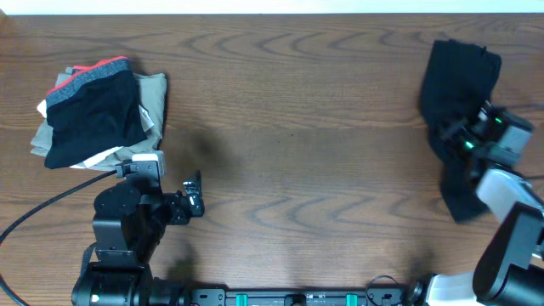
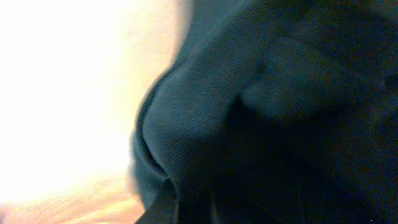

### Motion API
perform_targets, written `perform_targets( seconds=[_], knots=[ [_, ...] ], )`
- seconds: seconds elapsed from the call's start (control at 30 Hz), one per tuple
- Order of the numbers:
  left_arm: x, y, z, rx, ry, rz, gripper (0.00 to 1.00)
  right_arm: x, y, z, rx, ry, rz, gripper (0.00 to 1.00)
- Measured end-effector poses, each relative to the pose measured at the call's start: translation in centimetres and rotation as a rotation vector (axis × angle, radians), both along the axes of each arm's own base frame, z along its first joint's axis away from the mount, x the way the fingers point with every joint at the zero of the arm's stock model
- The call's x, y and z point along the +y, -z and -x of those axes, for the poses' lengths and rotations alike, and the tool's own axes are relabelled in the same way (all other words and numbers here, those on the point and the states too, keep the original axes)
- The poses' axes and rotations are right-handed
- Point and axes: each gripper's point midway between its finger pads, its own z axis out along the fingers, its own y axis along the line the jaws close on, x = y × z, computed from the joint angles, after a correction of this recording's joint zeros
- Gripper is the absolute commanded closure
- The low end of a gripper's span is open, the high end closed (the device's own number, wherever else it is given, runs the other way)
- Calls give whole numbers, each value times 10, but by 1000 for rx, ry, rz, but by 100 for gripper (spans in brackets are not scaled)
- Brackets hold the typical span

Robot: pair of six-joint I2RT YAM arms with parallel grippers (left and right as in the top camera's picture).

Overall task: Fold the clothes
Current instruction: 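Drag the black garment end with the right gripper toward the center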

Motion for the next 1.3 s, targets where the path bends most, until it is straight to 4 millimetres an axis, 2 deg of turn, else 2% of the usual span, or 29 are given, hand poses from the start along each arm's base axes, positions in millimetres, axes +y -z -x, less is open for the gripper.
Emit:
perform_targets(
  seconds=[0.07,0.13,0.17,0.2,0.37,0.4,0.47,0.67,0.77,0.97,1.1,1.23,1.3],
  knots=[
    [0,0,0,0,0,0,2,28,-13,-13,-60,-62,-5,76],
    [0,0,0,0,0,0,2,52,-19,-19,-76,-112,-19,63],
    [0,0,0,0,0,0,2,58,-20,-20,-77,-121,-27,56],
    [0,0,0,0,0,0,2,62,-21,-21,-79,-129,-33,54],
    [0,0,0,0,0,0,2,58,-15,-15,-32,-122,-52,14],
    [0,0,0,0,0,0,2,56,-11,-11,-8,-118,-56,10],
    [0,0,0,0,0,0,2,51,-8,-4,22,-115,-54,8],
    [0,1,0,4,0,0,2,8,-13,15,52,-35,16,11],
    [0,3,-1,14,0,-1,2,-7,-15,18,46,-13,66,12],
    [0,7,-3,34,0,-2,2,-10,-4,21,73,-57,142,12],
    [0,8,-3,37,0,-2,2,-8,19,24,125,-91,160,14],
    [0,8,-3,37,0,-2,2,-8,44,28,184,-118,176,30],
    [0,8,-3,37,0,-2,2,-8,56,31,212,-130,180,60]
  ],
)
